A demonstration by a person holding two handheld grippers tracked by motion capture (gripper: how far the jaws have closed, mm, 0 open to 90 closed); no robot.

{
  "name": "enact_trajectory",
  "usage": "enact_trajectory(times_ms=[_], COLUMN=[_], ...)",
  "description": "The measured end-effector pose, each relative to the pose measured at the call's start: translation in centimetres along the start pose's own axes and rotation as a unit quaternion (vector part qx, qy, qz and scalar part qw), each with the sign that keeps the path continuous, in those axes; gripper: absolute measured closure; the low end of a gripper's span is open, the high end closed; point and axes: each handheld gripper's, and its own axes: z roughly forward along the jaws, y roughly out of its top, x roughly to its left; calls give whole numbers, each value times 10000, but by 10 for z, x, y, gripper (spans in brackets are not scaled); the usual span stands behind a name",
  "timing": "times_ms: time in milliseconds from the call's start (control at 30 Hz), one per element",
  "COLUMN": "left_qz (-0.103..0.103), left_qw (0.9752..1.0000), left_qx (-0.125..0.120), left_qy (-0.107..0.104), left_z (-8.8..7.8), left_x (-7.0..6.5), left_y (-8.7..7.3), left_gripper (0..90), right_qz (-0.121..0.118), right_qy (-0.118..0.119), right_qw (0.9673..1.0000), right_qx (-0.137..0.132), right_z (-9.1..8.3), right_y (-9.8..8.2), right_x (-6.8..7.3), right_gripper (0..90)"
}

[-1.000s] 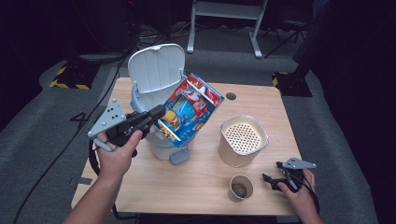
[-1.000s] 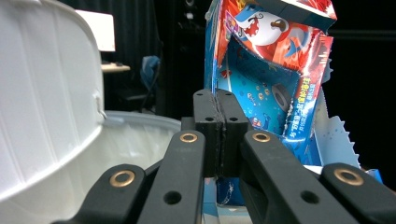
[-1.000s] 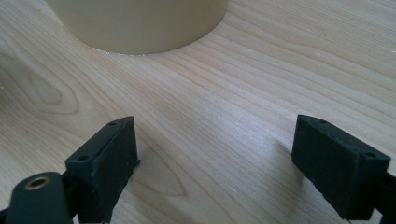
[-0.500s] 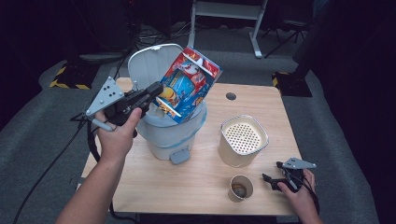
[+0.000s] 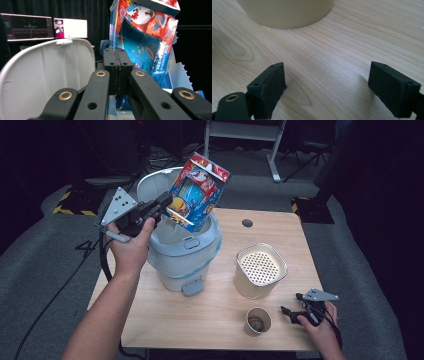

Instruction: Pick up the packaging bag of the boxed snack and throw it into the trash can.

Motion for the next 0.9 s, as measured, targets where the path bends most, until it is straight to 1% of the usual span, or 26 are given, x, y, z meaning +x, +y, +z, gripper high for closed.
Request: enact_trajectory(times_ms=[133, 300, 467, 567, 633, 767, 900], left_qz=[-20, -67, -10, 111, 80, 84, 69], left_qw=[9998, 9996, 9992, 9985, 9984, 9979, 9979], left_qx=[12, -28, -38, -57, -49, 1, 48], left_qy=[189, 283, 410, 528, 562, 636, 643], left_z=[3, 5, 4, 2, 2, 4, 7], left_x=[8, 13, 15, 17, 19, 21, 22], left_y=[0, -2, -5, -7, -8, -10, -12], left_gripper=[887, 887, 887, 887, 887, 886, 886], right_qz=[0, 0, -1, 0, 2, 1, 1], right_qy=[0, 0, 0, 0, 0, 0, 1], right_qw=[10000, 10000, 10000, 10000, 10000, 10000, 10000], right_qx=[0, 0, 0, 1, 1, 2, 1], right_z=[0, 0, 0, 0, 0, 0, 0], right_y=[0, 0, 0, 0, 0, 0, 0], right_x=[0, 0, 0, 0, 0, 0, 0], right_gripper=[144, 144, 144, 144, 144, 144, 144])
